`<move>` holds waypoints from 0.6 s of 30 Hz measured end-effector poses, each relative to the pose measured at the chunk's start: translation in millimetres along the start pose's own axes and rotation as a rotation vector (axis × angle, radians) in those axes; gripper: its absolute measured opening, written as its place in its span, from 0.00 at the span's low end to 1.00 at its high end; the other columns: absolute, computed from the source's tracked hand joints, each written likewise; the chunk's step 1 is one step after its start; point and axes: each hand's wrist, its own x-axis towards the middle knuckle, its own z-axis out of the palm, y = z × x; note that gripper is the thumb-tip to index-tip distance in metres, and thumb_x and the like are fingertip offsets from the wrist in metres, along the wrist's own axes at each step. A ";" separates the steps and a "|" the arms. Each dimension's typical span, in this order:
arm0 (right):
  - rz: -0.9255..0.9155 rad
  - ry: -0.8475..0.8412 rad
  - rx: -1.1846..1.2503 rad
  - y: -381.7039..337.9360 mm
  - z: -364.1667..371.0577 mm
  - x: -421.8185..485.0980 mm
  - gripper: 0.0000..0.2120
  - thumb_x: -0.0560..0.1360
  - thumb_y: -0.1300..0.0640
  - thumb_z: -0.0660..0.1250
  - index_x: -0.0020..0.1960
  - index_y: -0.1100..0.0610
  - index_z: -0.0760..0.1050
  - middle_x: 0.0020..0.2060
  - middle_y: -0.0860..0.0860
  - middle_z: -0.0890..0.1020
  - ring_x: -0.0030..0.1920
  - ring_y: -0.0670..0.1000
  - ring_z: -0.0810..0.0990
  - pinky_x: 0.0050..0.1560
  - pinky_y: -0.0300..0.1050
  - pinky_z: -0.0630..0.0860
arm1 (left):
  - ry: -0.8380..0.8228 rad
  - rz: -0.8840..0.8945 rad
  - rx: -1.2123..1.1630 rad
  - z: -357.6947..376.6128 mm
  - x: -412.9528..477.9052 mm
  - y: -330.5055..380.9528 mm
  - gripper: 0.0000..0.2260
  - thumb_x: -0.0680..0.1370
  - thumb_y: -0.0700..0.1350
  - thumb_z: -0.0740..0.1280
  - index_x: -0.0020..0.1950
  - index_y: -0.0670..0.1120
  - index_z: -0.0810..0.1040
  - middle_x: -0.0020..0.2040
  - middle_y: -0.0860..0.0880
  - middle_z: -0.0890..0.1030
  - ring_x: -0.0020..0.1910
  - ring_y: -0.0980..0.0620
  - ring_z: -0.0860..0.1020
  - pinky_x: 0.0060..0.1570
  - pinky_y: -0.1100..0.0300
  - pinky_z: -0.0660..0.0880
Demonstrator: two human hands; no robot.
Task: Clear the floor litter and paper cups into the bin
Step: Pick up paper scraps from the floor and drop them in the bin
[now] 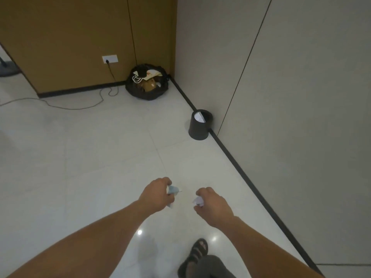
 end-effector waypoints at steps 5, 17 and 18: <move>-0.015 0.035 0.033 15.4 -38.2 107.7 0.20 0.77 0.50 0.65 0.68 0.52 0.70 0.64 0.49 0.71 0.55 0.53 0.79 0.51 0.39 0.71 | 0.004 0.009 0.015 -27.7 107.7 23.1 0.22 0.72 0.49 0.69 0.66 0.48 0.72 0.60 0.48 0.77 0.55 0.48 0.76 0.51 0.60 0.72; -0.026 0.009 0.006 30.5 -155.5 335.7 0.21 0.78 0.49 0.65 0.69 0.51 0.68 0.65 0.51 0.70 0.58 0.54 0.77 0.56 0.41 0.72 | -0.004 -0.044 -0.019 -105.7 325.9 64.8 0.23 0.72 0.49 0.70 0.66 0.49 0.73 0.60 0.48 0.78 0.57 0.49 0.77 0.53 0.63 0.72; -0.020 -0.002 0.005 30.2 -160.7 353.7 0.21 0.78 0.49 0.65 0.70 0.51 0.68 0.65 0.50 0.70 0.58 0.54 0.77 0.56 0.41 0.72 | -0.019 -0.041 -0.019 -110.3 345.6 63.9 0.23 0.72 0.49 0.70 0.66 0.49 0.73 0.61 0.49 0.77 0.57 0.49 0.77 0.53 0.64 0.71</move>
